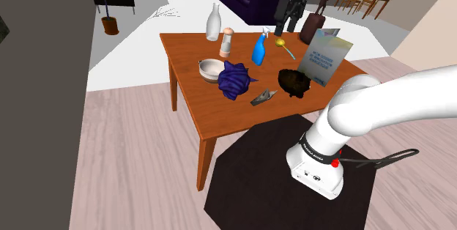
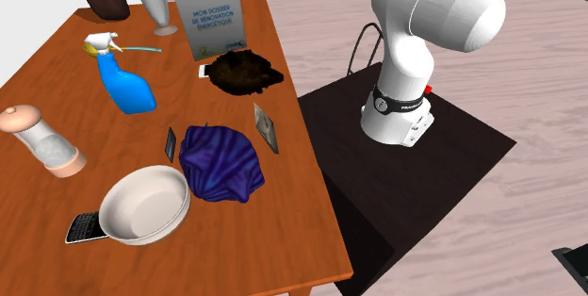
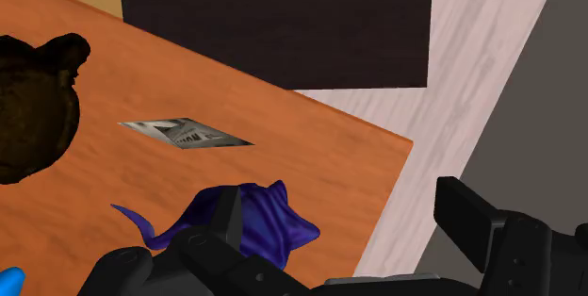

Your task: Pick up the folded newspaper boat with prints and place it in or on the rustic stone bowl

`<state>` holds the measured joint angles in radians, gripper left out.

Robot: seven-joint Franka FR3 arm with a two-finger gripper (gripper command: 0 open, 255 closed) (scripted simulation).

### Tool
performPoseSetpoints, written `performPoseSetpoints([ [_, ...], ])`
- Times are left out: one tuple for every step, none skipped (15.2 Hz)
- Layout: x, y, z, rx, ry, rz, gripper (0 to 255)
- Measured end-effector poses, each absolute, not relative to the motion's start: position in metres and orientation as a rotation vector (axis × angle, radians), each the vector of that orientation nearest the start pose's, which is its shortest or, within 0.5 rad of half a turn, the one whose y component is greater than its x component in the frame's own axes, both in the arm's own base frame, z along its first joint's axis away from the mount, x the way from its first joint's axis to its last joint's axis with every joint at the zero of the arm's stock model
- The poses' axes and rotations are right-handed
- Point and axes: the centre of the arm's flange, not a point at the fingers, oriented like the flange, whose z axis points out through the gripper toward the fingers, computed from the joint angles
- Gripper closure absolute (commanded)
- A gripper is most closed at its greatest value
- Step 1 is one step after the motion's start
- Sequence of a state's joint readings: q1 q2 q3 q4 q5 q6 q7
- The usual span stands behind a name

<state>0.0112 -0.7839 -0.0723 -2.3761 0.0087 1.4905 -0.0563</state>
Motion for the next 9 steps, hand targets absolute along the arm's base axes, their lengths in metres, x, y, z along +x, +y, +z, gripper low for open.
performPoseSetpoints([
  [0.297,-0.023,0.573,-3.073,-0.03,0.154,0],
  [0.296,-0.025,0.567,-3.075,-0.06,0.151,0],
  [0.295,-0.026,0.557,-3.079,-0.108,0.147,0],
  [0.291,-0.03,0.548,-3.081,-0.165,0.141,0],
  [0.291,-0.033,0.538,-3.083,-0.228,0.136,0],
  [0.287,-0.036,0.524,-3.083,-0.294,0.129,0],
  [0.285,-0.039,0.511,-3.082,-0.362,0.123,0],
  [0.284,-0.043,0.498,-3.079,-0.429,0.117,0],
  [0.283,-0.045,0.489,-3.075,-0.498,0.109,0],
])
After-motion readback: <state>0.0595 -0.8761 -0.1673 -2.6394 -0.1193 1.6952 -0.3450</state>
